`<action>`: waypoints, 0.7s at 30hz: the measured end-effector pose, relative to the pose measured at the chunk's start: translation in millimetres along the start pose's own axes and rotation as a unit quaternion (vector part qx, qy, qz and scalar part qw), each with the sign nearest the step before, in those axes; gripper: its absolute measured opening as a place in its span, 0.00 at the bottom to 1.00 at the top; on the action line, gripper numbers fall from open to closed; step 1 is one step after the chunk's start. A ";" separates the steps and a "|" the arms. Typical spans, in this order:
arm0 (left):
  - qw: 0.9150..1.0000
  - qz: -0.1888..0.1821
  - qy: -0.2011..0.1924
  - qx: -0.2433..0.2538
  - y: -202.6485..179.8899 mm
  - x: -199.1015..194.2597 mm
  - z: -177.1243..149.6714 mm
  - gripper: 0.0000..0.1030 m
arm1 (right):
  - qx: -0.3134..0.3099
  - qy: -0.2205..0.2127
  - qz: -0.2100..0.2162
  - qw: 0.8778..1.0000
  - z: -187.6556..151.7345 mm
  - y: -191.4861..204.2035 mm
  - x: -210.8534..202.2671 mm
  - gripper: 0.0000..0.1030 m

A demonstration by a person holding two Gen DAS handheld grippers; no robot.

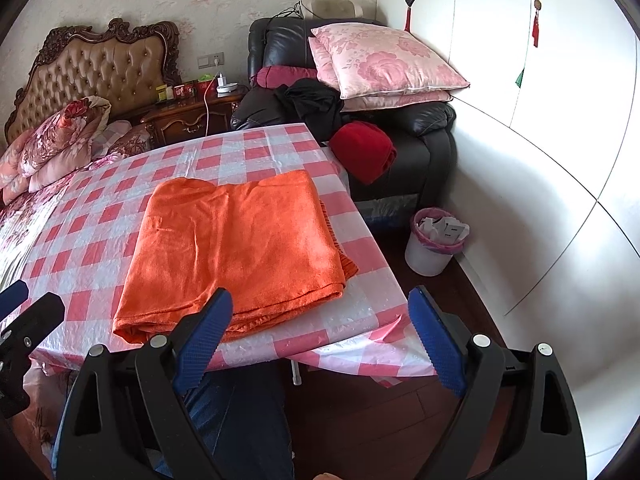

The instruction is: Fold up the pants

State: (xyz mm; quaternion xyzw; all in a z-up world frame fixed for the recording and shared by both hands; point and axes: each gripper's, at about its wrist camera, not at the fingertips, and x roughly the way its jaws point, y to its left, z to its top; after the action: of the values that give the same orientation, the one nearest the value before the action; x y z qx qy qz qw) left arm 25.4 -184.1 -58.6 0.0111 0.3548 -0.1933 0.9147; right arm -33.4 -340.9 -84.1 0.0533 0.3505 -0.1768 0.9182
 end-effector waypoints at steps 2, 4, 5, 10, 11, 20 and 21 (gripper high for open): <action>1.000 -0.001 0.000 0.003 -0.9 -0.1 -0.2 0.98 | 0.000 0.000 0.001 1.000 0.0 0.3 -0.4 0.84; 1.000 -0.001 -0.001 0.005 -1.5 0.4 -0.2 0.98 | 0.000 0.000 0.002 1.000 0.0 -0.5 -0.5 0.84; 1.000 -0.001 -0.001 0.006 -1.8 0.5 -0.3 0.98 | -0.001 0.000 0.002 1.000 0.0 -0.2 -0.9 0.84; 1.000 -0.002 0.000 0.006 -1.9 0.4 -0.7 0.98 | 0.000 0.000 0.003 1.000 0.0 0.0 -0.4 0.84; 1.000 -0.002 0.000 0.006 -1.9 0.4 -0.7 0.98 | 0.000 0.000 0.003 1.000 0.1 0.3 -0.5 0.84; 1.000 -0.002 0.000 0.008 -3.4 0.9 -0.1 0.98 | 0.001 0.001 0.003 1.000 -0.2 0.0 -0.5 0.84; 1.000 -0.002 0.000 0.008 -3.6 1.0 0.0 0.98 | 0.000 0.001 0.003 1.000 0.0 -0.5 -0.5 0.84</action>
State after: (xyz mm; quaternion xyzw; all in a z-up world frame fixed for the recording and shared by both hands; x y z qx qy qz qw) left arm 24.7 -187.7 -58.9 0.0179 0.3533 -0.1979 0.9141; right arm -33.9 -341.2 -83.8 0.0548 0.3508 -0.1737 0.9185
